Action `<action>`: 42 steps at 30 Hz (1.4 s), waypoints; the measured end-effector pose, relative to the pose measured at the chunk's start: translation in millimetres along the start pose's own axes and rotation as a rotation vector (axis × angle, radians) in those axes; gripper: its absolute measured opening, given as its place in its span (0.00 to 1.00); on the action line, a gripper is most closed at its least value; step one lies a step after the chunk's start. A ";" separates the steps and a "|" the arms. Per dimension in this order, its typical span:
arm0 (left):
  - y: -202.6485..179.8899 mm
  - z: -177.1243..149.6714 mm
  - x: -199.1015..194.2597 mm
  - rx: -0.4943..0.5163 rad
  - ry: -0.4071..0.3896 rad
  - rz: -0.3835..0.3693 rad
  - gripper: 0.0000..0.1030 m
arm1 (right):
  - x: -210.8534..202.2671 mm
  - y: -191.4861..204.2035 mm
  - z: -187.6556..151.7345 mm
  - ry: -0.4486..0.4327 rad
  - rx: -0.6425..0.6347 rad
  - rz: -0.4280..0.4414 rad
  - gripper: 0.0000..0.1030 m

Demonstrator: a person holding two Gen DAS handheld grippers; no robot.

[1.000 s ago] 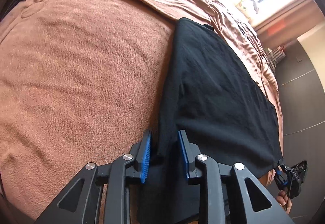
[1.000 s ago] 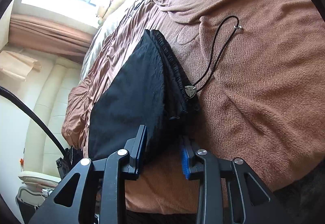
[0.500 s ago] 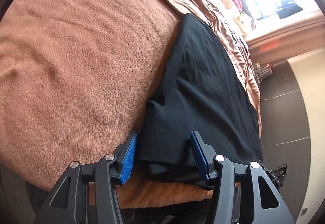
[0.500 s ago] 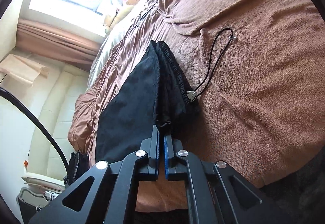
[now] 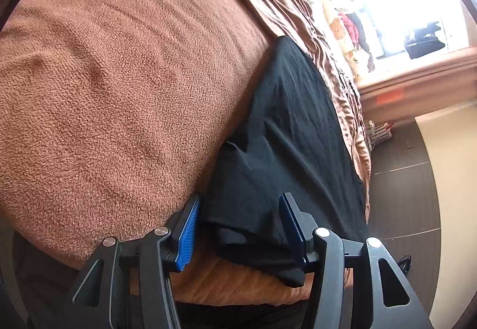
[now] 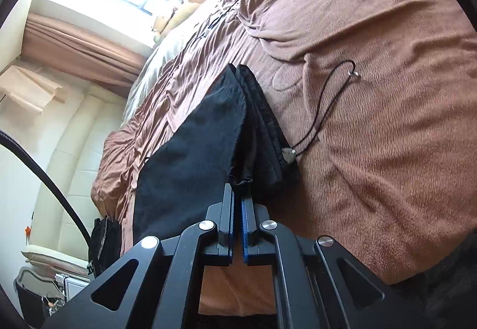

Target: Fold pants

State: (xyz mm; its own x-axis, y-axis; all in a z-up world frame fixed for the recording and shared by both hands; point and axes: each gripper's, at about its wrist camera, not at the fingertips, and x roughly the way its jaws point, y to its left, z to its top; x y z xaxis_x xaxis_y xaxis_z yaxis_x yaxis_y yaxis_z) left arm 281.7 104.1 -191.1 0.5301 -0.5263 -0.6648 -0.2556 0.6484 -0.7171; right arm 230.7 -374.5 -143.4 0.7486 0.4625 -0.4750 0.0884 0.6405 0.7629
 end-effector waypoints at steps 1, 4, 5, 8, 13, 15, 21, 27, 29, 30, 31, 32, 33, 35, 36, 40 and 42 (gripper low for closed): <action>-0.2 0.0 -0.4 0.001 0.000 0.002 0.53 | -2.0 5.5 6.2 -0.003 -0.012 0.001 0.01; 0.4 -1.3 -1.1 0.006 -0.002 0.006 0.53 | -2.3 17.3 17.2 0.005 -0.036 -0.003 0.01; 2.2 -4.1 -3.2 0.007 -0.003 0.008 0.53 | -0.7 19.7 19.1 0.015 -0.044 -0.010 0.01; -0.9 -6.6 0.6 0.010 -0.004 0.017 0.53 | 7.6 17.3 18.6 0.055 -0.044 -0.030 0.03; -6.8 -8.1 6.9 0.012 -0.007 0.032 0.53 | 3.5 4.7 20.9 0.062 0.023 -0.021 0.35; -8.7 -8.8 9.4 0.009 -0.009 0.033 0.53 | -5.3 2.0 19.9 0.029 0.031 -0.017 0.51; -8.6 -8.7 12.0 0.006 -0.011 0.034 0.53 | -13.8 -12.9 12.4 0.007 0.054 0.000 0.51; -7.8 -8.8 14.7 0.003 -0.018 0.037 0.53 | 8.1 -31.4 2.6 0.062 0.141 0.055 0.51; -7.0 -9.3 14.4 -0.001 -0.019 0.033 0.53 | 10.9 -33.4 2.2 0.058 0.162 0.072 0.49; -6.1 -9.1 14.0 -0.005 -0.019 0.029 0.53 | 10.4 -34.9 3.5 0.053 0.172 0.081 0.40; -5.1 -9.2 13.5 -0.009 -0.020 0.025 0.53 | 9.5 -35.3 4.7 0.049 0.179 0.086 0.37; -3.8 -9.4 12.7 -0.013 -0.022 0.021 0.53 | 8.0 -35.5 6.1 0.042 0.185 0.088 0.32; -2.6 -10.0 11.9 -0.016 -0.024 0.017 0.52 | 7.0 -37.3 8.1 0.038 0.189 0.089 0.26; -1.2 -10.8 10.8 -0.020 -0.030 0.009 0.53 | 7.8 -38.7 10.0 0.049 0.190 0.088 0.23; 0.1 -11.6 10.7 -0.025 -0.035 0.005 0.53 | 9.8 -39.7 9.1 0.056 0.189 0.081 0.23; 1.7 -12.6 9.1 -0.033 -0.049 -0.003 0.52 | 15.4 -38.8 7.1 0.077 0.193 0.078 0.23; 2.1 -11.5 9.0 -0.032 -0.051 0.001 0.53 | 14.6 -36.1 7.9 0.071 0.186 0.075 0.17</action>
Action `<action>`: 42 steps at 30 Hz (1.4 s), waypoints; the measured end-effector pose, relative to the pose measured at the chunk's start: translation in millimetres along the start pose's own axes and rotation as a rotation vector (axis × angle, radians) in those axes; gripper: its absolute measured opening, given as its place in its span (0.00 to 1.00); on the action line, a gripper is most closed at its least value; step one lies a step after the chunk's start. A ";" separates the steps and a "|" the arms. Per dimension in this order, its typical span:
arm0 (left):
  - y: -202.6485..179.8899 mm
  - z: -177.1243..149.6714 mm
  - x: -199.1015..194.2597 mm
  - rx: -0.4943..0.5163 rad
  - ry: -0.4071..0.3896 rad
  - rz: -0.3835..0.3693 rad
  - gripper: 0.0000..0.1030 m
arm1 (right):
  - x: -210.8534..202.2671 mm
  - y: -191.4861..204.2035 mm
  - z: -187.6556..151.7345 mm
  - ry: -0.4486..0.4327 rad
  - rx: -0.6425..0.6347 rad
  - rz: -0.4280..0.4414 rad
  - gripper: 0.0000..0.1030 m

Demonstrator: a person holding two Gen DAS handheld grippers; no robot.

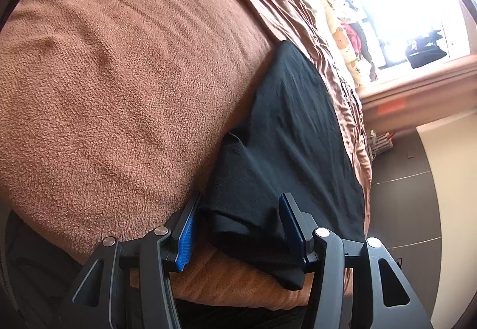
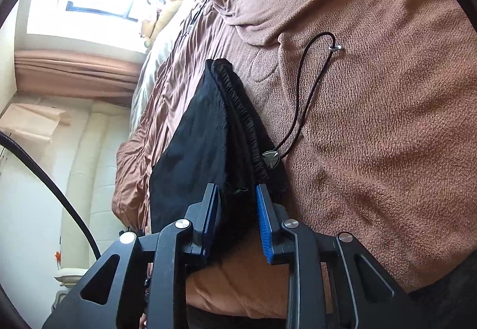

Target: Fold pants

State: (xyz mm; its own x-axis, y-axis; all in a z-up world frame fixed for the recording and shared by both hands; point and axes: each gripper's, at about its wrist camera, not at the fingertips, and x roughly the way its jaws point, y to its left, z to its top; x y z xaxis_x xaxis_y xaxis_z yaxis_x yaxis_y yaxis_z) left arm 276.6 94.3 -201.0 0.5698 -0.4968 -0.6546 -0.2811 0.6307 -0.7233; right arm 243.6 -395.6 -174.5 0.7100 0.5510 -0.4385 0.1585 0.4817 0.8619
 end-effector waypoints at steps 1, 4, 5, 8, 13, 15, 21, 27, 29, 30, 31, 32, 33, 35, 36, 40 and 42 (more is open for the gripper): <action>-1.0 0.6 0.6 0.000 -0.001 0.000 0.52 | 0.2 1.7 0.7 -0.003 -0.007 -0.001 0.11; -0.4 2.9 1.2 -0.005 -0.001 0.002 0.47 | -3.7 7.0 -1.0 -0.032 -0.023 0.004 0.05; -1.1 4.0 1.5 -0.007 0.001 0.012 0.44 | -4.5 10.1 -3.2 -0.037 -0.038 0.004 0.05; -0.7 5.7 2.4 -0.012 0.007 0.022 0.36 | -10.0 20.1 -9.6 -0.044 -0.069 0.004 0.05; 4.8 7.3 -1.5 -0.009 0.012 0.032 0.19 | -22.9 28.8 -24.5 -0.063 -0.116 -0.007 0.04; 6.6 6.0 -4.3 -0.008 0.010 0.024 0.11 | -27.0 26.5 -29.7 -0.069 -0.121 -0.011 0.04; 9.4 6.8 -18.1 0.006 0.001 0.011 0.08 | -22.1 3.8 -33.5 -0.056 -0.095 -0.048 0.04; 12.9 2.1 -12.7 -0.020 0.027 0.041 0.15 | -20.0 -5.0 -30.2 -0.056 -0.081 -0.049 0.04; 12.3 1.1 -11.5 -0.033 0.023 0.026 0.28 | -20.3 -5.8 -28.4 -0.056 -0.083 -0.055 0.04; 12.9 0.8 -11.7 -0.039 0.017 0.008 0.35 | -21.8 -5.1 -28.8 -0.055 -0.086 -0.057 0.04; 13.4 0.5 -12.3 -0.042 0.010 -0.003 0.39 | -24.8 -3.8 -30.0 -0.054 -0.089 -0.059 0.04; 13.2 1.2 -12.5 -0.044 0.004 -0.007 0.39 | -26.0 -2.0 -30.5 -0.055 -0.093 -0.063 0.04; 13.2 1.2 -12.2 -0.047 -0.001 -0.009 0.40 | -28.5 0.2 -32.0 -0.057 -0.100 -0.067 0.04; 14.1 1.8 -10.4 -0.059 -0.013 -0.021 0.40 | -29.8 3.6 -32.5 -0.061 -0.105 -0.075 0.04; 14.2 2.4 -10.4 -0.062 -0.020 -0.028 0.40 | -29.5 3.7 -32.8 -0.060 -0.101 -0.076 0.04; 13.2 2.6 -11.7 -0.060 -0.030 -0.023 0.20 | -27.9 2.3 -32.8 -0.060 -0.086 -0.081 0.04; 13.5 2.1 -13.0 -0.058 -0.028 -0.032 0.11 | -27.8 3.5 -32.9 -0.062 -0.091 -0.087 0.04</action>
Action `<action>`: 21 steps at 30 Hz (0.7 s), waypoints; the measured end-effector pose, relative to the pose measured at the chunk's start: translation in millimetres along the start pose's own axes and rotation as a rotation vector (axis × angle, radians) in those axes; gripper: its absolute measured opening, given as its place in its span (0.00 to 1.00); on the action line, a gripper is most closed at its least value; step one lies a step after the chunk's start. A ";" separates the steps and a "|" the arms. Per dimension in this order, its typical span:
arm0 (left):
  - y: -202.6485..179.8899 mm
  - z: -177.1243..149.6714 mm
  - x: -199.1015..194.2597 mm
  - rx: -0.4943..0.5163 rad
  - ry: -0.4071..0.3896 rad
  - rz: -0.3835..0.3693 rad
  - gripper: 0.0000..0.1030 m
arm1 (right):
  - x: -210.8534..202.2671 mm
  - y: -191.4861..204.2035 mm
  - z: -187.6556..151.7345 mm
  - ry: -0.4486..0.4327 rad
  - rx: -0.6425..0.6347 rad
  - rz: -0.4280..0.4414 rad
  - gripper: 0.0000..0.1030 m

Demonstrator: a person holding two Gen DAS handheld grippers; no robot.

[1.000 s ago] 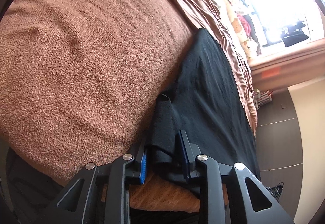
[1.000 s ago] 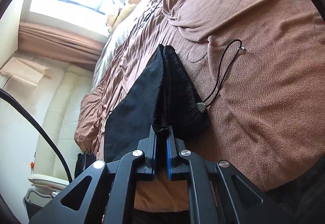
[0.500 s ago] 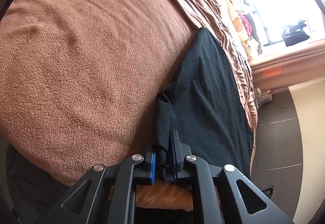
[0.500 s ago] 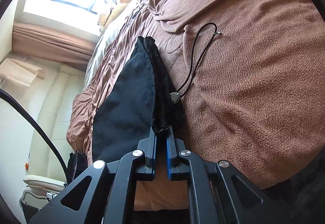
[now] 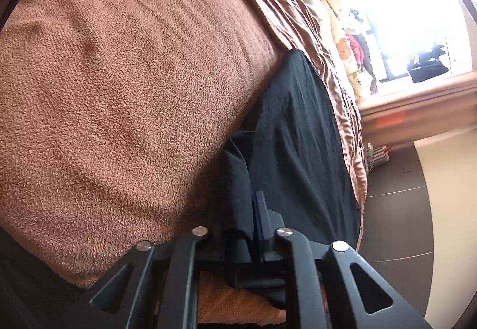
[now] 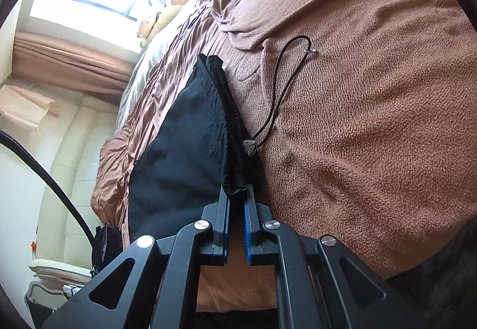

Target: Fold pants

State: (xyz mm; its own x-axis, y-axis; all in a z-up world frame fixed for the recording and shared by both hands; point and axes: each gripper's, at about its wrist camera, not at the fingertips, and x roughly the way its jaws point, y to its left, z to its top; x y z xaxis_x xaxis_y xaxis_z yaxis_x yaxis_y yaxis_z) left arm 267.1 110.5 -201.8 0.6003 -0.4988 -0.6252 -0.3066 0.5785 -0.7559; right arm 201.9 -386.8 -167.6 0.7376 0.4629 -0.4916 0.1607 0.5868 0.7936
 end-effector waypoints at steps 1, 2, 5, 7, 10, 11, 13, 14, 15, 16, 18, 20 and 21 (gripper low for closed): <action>0.7 -0.1 -3.0 -0.002 -0.008 -0.016 0.08 | 0.4 0.9 -0.3 0.000 -0.003 -0.006 0.04; 0.9 -0.6 -6.3 -0.003 -0.013 -0.035 0.08 | 0.7 2.2 -0.4 0.001 -0.009 -0.013 0.04; -3.3 -3.0 -12.1 0.010 -0.027 -0.062 0.06 | 0.2 5.2 -0.1 0.002 -0.019 -0.034 0.04; -5.2 -4.4 -16.6 0.025 -0.035 -0.065 0.06 | 0.7 9.1 -0.1 0.010 -0.023 -0.047 0.05; -10.5 -5.0 -18.6 0.040 -0.043 -0.068 0.06 | -4.8 13.6 2.6 0.016 -0.018 -0.073 0.07; -11.7 -5.4 -19.6 0.044 -0.046 -0.070 0.06 | -9.0 17.1 3.4 0.009 -0.024 -0.094 0.08; -16.5 -5.2 -18.9 0.053 -0.051 -0.072 0.06 | -17.9 30.7 3.6 -0.014 -0.067 -0.136 0.08; -18.1 -5.1 -19.2 0.055 -0.055 -0.072 0.06 | -21.4 39.7 2.3 -0.023 -0.096 -0.146 0.08; -18.3 -5.2 -19.5 0.055 -0.058 -0.074 0.06 | -24.8 49.6 0.6 -0.034 -0.129 -0.160 0.08; -17.9 -5.0 -20.4 0.051 -0.061 -0.080 0.06 | -28.1 58.9 -0.8 -0.048 -0.155 -0.175 0.08; -15.8 -8.2 -22.3 0.044 -0.067 -0.088 0.06 | -34.4 74.5 -4.3 -0.078 -0.191 -0.190 0.08; -14.3 -7.9 -21.6 0.041 -0.065 -0.090 0.06 | -40.2 87.4 -7.8 -0.109 -0.211 -0.199 0.08; -13.3 -7.4 -20.9 0.038 -0.063 -0.092 0.06 | -41.9 91.7 -10.1 -0.121 -0.223 -0.207 0.08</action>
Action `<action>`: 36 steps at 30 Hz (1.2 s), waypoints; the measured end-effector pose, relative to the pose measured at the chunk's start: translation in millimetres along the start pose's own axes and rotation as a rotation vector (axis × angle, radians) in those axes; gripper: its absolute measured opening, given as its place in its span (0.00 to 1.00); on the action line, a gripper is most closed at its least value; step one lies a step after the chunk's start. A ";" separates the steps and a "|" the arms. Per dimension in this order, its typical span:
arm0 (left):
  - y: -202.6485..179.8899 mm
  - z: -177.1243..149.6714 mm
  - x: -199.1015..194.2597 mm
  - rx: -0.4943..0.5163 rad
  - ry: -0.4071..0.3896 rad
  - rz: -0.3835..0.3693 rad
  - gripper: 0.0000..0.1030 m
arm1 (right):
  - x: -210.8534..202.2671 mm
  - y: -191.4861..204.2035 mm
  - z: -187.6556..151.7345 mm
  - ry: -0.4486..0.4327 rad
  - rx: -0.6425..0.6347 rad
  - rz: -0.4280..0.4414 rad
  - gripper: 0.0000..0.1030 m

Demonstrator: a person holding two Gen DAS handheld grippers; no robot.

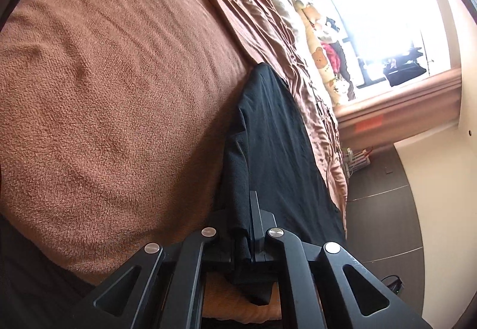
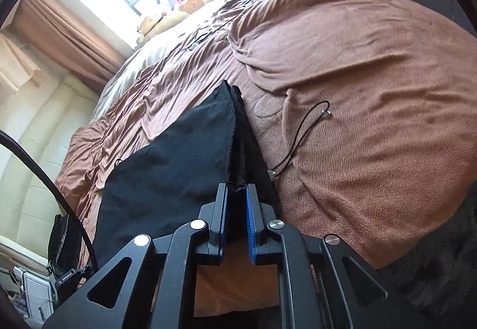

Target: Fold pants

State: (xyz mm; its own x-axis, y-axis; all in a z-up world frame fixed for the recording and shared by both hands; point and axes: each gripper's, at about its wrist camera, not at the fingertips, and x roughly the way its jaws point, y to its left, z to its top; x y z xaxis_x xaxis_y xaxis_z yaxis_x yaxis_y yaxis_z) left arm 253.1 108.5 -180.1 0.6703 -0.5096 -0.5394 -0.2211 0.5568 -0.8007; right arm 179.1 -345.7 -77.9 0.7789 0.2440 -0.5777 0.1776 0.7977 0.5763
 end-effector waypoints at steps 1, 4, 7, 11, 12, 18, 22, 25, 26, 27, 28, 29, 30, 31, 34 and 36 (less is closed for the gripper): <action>1.6 0.1 0.0 -0.006 0.001 -0.004 0.06 | -1.9 6.8 -1.1 -0.014 -0.011 -0.014 0.08; 8.1 -2.5 -4.7 -0.011 0.000 -0.012 0.06 | -7.6 21.0 -6.1 -0.046 -0.033 -0.035 0.08; 6.9 -3.3 -5.6 -0.009 -0.001 -0.016 0.06 | -10.5 29.8 -10.9 -0.047 -0.050 -0.054 0.08; 5.6 -2.9 -6.6 -0.006 -0.002 -0.023 0.06 | -14.0 40.7 -13.2 -0.094 -0.044 -0.077 0.09; 5.1 -2.4 -6.6 -0.004 -0.003 -0.023 0.06 | -12.7 44.2 -13.9 -0.089 -0.048 -0.080 0.09; 4.8 0.6 -5.8 -0.012 0.000 -0.033 0.06 | -11.1 58.0 -14.6 -0.114 -0.069 -0.123 0.15; 4.7 3.3 -4.6 -0.011 -0.001 -0.039 0.06 | -11.3 61.3 -14.1 -0.138 -0.063 -0.152 0.43; 4.1 3.0 -4.1 -0.010 -0.002 -0.041 0.06 | -12.1 73.7 -18.7 -0.144 -0.101 -0.152 0.44; 3.7 3.1 -3.9 -0.010 -0.002 -0.041 0.06 | -11.4 76.8 -20.7 -0.140 -0.110 -0.137 0.44; 3.6 3.0 -3.9 -0.011 -0.002 -0.041 0.06 | -10.1 80.1 -22.4 -0.132 -0.118 -0.116 0.44; 3.3 2.6 -3.9 -0.012 -0.001 -0.043 0.06 | -6.6 83.3 -24.0 -0.121 -0.127 -0.098 0.44; 3.0 2.3 -4.0 -0.012 -0.002 -0.045 0.06 | -2.6 89.4 -27.5 -0.104 -0.142 -0.080 0.44; 3.2 2.0 -4.5 -0.012 -0.002 -0.046 0.06 | 2.8 94.0 -30.4 -0.085 -0.159 -0.067 0.44; 3.2 1.7 -4.9 -0.013 -0.003 -0.049 0.06 | 7.9 98.6 -34.1 -0.062 -0.181 -0.052 0.44; 3.0 0.9 -6.1 -0.014 -0.004 -0.052 0.06 | 29.6 118.3 -48.2 0.006 -0.246 -0.016 0.44; 3.5 0.2 -7.3 -0.014 -0.005 -0.056 0.06 | 44.9 129.3 -56.8 0.048 -0.277 0.002 0.44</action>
State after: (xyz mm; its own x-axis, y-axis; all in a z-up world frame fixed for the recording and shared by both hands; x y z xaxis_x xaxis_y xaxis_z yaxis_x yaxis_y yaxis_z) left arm 247.6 114.3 -178.9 0.6856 -0.5360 -0.4925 -0.1935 0.5180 -0.8332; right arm 202.9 -200.3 -62.1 0.7485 0.2663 -0.6073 -0.0002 0.9159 0.4013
